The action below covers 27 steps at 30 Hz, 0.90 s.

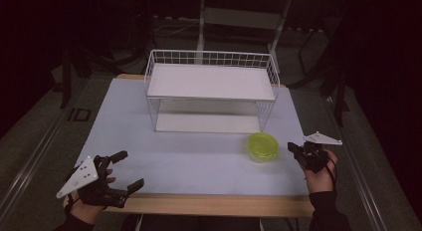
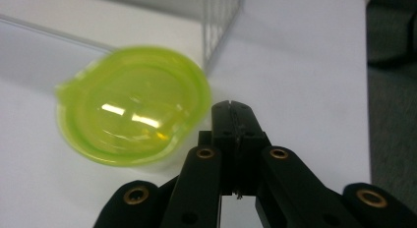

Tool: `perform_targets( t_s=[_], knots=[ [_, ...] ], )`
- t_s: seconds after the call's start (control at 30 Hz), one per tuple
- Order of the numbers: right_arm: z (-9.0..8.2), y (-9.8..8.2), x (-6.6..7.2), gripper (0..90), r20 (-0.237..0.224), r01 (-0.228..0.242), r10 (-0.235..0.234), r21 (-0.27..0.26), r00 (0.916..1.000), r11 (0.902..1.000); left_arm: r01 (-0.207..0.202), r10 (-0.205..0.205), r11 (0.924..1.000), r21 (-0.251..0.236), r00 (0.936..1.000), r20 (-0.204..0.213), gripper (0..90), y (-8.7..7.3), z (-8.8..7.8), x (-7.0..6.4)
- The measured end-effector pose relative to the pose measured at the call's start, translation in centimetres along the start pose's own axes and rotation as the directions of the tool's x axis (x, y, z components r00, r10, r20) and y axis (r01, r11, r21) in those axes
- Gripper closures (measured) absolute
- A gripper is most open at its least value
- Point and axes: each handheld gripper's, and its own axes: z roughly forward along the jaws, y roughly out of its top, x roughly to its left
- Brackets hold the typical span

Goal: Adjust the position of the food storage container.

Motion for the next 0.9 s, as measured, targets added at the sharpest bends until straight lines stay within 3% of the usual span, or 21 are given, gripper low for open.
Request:
perform_targets(
  t_s=[0.07, 0.2, 0.27, 0.33, 0.7, 0.87, 0.9],
  knots=[
    [1.0, -0.5, -0.5, 90.0, 0.002, -0.022, 0.022, 0.041, 0.9997, 0.9989, -0.003, 0.003, 1.0, -0.002, 1.0, -0.001, 2.6, 0.0, 0.0, 0.0],
    [2.1, -1.2, -1.3, 89.9, -0.004, -0.057, 0.058, 0.072, 0.9983, 0.9958, -0.003, 0.003, 1.0, -0.006, 1.0, 0.001, 2.6, 0.0, 0.0, 0.0],
    [3.3, -1.8, -1.7, 90.0, -0.015, -0.09, 0.092, 0.102, 0.9956, 0.9906, -0.004, 0.004, 1.0, -0.005, 1.0, 0.001, 2.5, 0.1, 0.0, 0.0],
    [4.1, -2.2, -1.7, 90.0, -0.013, -0.092, 0.094, 0.133, 0.9955, 0.9869, -0.008, 0.008, 1.0, -0.003, 1.0, 0.003, 2.6, 0.1, 0.1, -0.1],
    [6.4, -2.2, -1.2, 90.0, -0.089, -0.143, 0.159, 0.16, 0.9833, 0.9766, -0.007, 0.007, 1.0, -0.003, 0.9999, 0.009, 2.6, 0.1, 0.0, -0.1],
    [7.0, -1.8, -0.2, 90.0, -0.125, -0.138, 0.16, 0.165, 0.9792, 0.9766, -0.006, 0.006, 1.0, 0.001, 0.9999, 0.009, 2.6, 0.0, 0.1, -0.1],
    [7.2, -1.7, 0.0, 90.0, -0.117, -0.124, 0.145, 0.173, 0.9824, 0.9772, -0.005, 0.005, 1.0, 0.001, 0.9999, 0.009, 2.6, 0.0, 0.1, -0.1]
  ],
)
